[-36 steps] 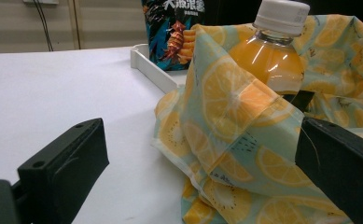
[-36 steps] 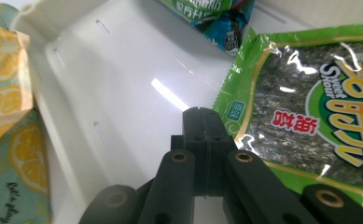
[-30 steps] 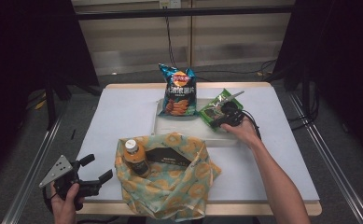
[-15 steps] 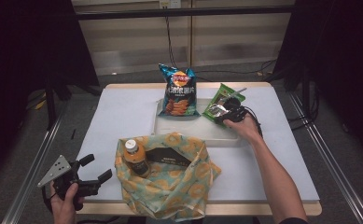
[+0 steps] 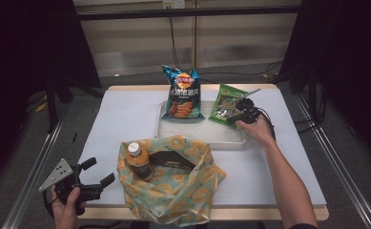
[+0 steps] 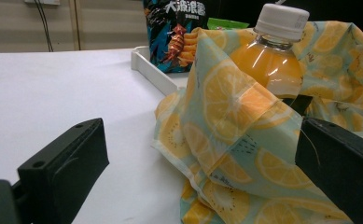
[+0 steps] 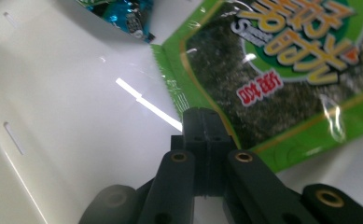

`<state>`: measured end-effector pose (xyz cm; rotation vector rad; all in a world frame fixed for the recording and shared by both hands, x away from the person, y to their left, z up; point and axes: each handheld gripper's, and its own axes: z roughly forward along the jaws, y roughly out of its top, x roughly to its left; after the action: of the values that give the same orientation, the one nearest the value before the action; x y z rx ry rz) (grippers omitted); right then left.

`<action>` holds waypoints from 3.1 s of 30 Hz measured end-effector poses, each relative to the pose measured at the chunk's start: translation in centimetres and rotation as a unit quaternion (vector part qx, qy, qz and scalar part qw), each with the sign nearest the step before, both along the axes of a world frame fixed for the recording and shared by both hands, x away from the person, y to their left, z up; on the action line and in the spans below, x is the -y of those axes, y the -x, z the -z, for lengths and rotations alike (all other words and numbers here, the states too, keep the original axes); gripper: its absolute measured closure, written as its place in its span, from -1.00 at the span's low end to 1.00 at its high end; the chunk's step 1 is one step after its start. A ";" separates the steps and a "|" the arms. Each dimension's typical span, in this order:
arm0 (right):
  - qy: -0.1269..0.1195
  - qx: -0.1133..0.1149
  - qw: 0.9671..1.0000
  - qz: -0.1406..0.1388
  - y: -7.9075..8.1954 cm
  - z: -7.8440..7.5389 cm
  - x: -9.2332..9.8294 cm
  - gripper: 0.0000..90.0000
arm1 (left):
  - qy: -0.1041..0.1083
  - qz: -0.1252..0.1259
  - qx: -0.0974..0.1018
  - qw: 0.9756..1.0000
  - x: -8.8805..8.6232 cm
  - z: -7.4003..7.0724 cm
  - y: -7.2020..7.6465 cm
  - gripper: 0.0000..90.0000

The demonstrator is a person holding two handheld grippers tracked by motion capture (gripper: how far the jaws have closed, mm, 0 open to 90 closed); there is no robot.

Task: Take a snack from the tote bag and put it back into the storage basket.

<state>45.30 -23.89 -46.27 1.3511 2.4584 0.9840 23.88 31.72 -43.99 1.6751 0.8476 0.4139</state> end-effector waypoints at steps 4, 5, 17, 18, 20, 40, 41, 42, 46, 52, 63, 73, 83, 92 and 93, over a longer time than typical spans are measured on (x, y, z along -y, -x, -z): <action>-0.010 0.001 1.000 0.009 -0.5 0.4 0.6 1.00 | 0.001 -0.004 -0.002 1.000 0.1 0.0 0.0 -0.95; -0.015 0.000 1.000 0.011 -0.6 0.4 0.7 1.00 | 0.000 -0.001 -0.002 1.000 0.0 0.0 -0.1 -0.95; -0.006 0.001 1.000 0.014 -2.5 0.7 -0.9 1.00 | -0.006 -0.002 0.001 1.000 -0.1 0.0 0.0 -0.95; -0.006 0.001 1.000 0.014 -2.5 0.7 -0.9 1.00 | -0.006 -0.002 0.001 1.000 -0.1 0.0 0.0 -0.95; -0.004 0.006 1.000 0.020 -2.6 0.6 -1.3 1.00 | -0.004 -0.002 0.000 1.000 0.0 0.1 0.0 -0.95; -0.078 0.091 0.993 0.007 1.9 -2.4 -0.8 0.69 | -0.024 0.020 -0.001 1.000 0.7 0.0 0.0 -0.95; -0.085 0.093 0.992 0.007 2.2 -2.6 -0.8 0.69 | -0.020 0.024 -0.001 1.000 0.7 -0.1 0.0 -0.95; -0.091 0.096 0.991 0.002 2.6 -2.8 -0.8 0.67 | -0.022 0.023 0.001 0.999 0.8 -0.1 0.0 -0.95; -0.099 0.108 0.989 -0.012 4.4 -3.3 -1.4 0.54 | -0.023 0.026 -0.003 0.999 1.1 -0.2 0.1 -0.94; -0.124 0.127 0.983 -0.039 7.7 -4.7 -2.4 0.30 | -0.025 0.026 -0.004 0.999 1.5 -0.7 0.4 -0.86; -0.157 0.145 0.973 -0.084 12.9 -7.1 -4.5 0.20 | -0.034 0.032 0.021 0.999 2.3 -2.5 1.3 -0.38; -0.191 0.158 0.962 -0.110 15.6 -9.2 -5.7 0.03 | -0.035 0.030 0.014 0.999 2.9 -3.3 -0.3 0.09; -0.192 0.166 0.957 -0.138 17.4 -10.3 -7.7 -0.19 | -0.044 0.031 0.010 0.999 3.7 -4.2 -3.2 0.04; -0.152 0.129 0.971 -0.133 16.6 -6.8 -9.1 0.11 | -0.032 0.054 -0.014 0.998 3.6 -2.9 -5.2 0.55; -0.158 0.123 0.971 -0.135 16.5 -6.4 -9.1 0.22 | -0.034 0.060 -0.012 0.998 3.6 -2.8 -5.3 0.66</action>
<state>28.81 -14.75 -39.83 0.9084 2.4059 1.5584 29.17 28.07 -41.17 1.7870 0.7523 0.3434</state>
